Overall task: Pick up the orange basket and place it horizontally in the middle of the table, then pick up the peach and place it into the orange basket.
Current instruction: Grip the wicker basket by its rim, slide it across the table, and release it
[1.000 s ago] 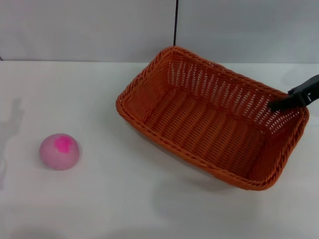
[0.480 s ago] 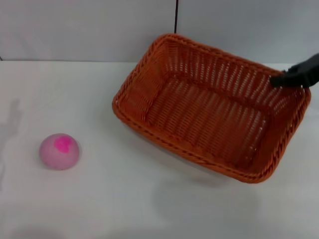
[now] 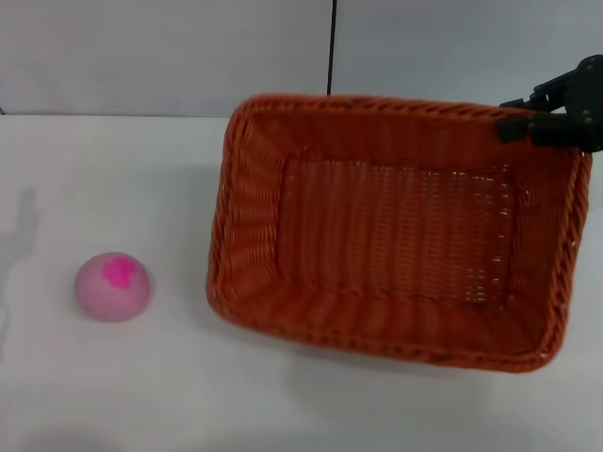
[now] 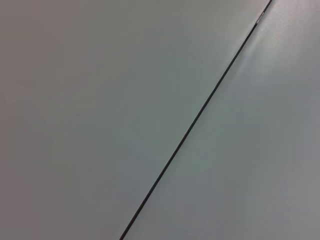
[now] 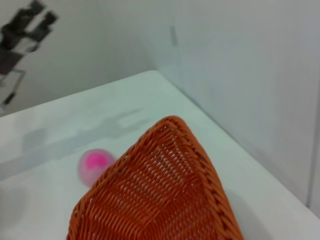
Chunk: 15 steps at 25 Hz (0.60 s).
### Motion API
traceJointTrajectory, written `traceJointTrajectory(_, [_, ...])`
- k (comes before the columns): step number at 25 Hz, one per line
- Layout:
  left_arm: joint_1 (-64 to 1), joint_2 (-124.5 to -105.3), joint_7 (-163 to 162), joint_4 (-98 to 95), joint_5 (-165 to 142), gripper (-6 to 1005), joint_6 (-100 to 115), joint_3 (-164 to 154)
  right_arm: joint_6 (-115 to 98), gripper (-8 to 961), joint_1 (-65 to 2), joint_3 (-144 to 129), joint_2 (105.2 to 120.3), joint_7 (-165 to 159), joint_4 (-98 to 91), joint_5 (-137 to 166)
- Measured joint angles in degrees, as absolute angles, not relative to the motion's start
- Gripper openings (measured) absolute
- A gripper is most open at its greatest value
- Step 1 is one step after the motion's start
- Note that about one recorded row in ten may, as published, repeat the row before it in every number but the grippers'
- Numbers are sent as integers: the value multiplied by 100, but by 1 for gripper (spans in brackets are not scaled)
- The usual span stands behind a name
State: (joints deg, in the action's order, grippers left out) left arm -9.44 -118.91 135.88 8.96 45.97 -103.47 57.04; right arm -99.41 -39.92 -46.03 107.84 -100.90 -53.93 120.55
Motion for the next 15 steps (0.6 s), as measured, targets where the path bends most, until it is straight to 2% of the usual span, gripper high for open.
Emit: traceJointTrajectory(15, [-1026,-11891,13588,897,4596,744,-10334,5704,-10263,200,-4472,-4702,10797,-9354,-4422,12287])
